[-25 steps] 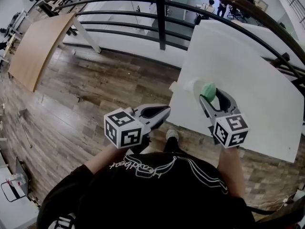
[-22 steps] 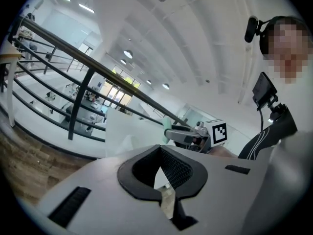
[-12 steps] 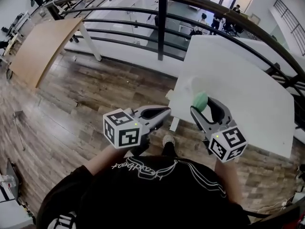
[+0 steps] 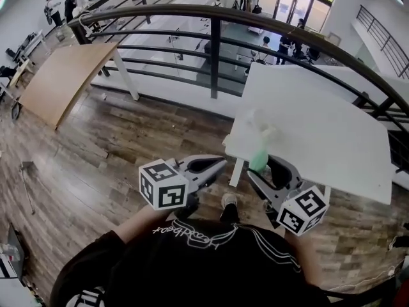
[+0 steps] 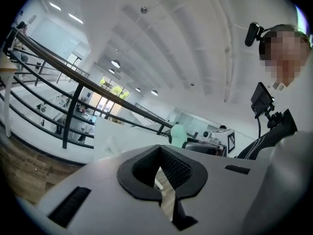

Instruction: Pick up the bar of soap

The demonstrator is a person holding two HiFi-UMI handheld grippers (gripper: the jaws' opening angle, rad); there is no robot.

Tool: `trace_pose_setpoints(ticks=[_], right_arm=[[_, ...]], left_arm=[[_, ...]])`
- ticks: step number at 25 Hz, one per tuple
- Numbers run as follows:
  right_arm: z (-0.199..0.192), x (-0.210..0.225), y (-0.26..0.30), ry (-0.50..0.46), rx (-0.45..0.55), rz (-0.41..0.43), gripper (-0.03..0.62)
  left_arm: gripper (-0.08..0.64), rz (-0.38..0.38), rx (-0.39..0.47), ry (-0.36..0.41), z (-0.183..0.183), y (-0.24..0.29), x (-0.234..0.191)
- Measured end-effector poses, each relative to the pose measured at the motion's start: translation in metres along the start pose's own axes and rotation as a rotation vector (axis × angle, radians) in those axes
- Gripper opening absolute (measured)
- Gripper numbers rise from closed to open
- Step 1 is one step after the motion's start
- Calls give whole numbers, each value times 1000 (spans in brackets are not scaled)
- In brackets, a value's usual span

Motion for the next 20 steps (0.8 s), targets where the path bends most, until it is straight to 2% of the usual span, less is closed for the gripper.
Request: trace_pose_setpoints(ticks=[10,20], right_arm=[[-24,-27,-28,83,9,-12,230],[-32,-32,-41,112,20,-46,230]], left_arm=[[5,-55,-26,34,-14,-5,32],[5,-87,-46,53,-23,-3,48]])
Point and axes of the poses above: the fingertips, and each gripper's own axes: y forward along the fingers, x to its right, z out of its top, the point moved 4 cm from there along -y, backward along the fingers, and after that the axes turned 1 degree about -y, right-handed, at the moved point
